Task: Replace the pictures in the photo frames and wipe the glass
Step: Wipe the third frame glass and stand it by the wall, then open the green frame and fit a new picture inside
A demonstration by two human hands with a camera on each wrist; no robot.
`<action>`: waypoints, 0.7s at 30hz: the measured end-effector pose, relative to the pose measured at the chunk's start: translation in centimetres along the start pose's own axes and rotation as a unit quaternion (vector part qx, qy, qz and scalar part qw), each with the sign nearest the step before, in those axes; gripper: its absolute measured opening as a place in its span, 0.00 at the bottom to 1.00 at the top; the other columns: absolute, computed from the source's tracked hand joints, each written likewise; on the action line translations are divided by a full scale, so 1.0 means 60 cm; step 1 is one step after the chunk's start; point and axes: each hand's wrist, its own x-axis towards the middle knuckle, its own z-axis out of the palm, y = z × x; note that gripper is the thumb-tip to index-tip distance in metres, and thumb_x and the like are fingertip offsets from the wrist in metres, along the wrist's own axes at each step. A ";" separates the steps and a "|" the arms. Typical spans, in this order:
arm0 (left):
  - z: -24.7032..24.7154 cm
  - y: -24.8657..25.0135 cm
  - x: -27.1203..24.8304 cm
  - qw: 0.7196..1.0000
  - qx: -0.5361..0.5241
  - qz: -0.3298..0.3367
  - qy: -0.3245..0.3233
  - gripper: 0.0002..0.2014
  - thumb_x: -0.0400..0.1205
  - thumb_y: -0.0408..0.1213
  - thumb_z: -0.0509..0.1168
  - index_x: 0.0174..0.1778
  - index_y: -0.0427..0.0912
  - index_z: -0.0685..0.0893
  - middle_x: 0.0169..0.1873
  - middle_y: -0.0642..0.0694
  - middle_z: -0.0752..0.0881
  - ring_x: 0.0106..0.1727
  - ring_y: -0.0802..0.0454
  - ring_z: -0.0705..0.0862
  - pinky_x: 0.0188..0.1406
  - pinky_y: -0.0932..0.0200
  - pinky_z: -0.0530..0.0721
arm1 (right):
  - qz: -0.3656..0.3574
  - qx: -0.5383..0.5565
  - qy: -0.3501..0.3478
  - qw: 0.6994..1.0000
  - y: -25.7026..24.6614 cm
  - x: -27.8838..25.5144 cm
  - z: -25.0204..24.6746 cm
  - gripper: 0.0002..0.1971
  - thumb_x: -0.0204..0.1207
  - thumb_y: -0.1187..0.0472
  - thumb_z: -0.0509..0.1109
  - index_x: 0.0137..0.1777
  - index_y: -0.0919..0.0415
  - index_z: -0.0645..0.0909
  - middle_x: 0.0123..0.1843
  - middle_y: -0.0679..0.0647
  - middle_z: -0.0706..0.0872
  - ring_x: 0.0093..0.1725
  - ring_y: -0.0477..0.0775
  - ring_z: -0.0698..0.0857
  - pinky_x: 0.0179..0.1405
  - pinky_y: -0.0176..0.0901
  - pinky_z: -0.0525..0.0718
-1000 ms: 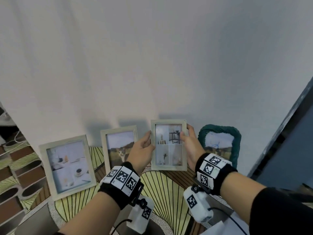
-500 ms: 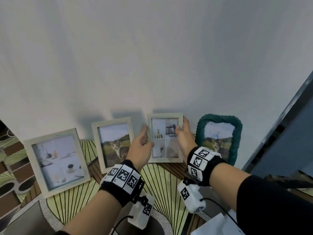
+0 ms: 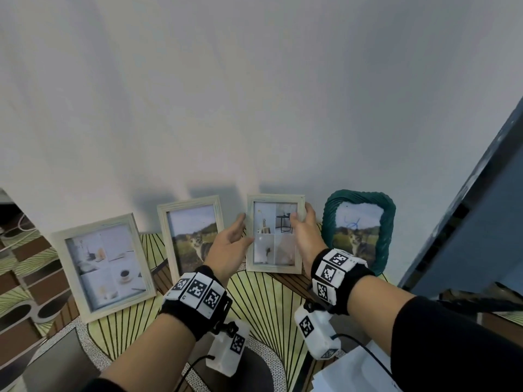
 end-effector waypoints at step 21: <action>0.173 0.087 -0.043 0.990 0.091 0.050 -0.098 0.22 0.86 0.41 0.63 0.77 0.53 0.71 0.72 0.47 0.78 0.69 0.52 0.79 0.62 0.54 0.84 | -0.053 -0.039 0.118 0.991 -0.098 -0.104 -0.297 0.04 0.84 0.60 0.61 0.51 0.53 0.78 0.49 0.57 0.84 0.46 0.55 0.84 0.39 0.47 0.81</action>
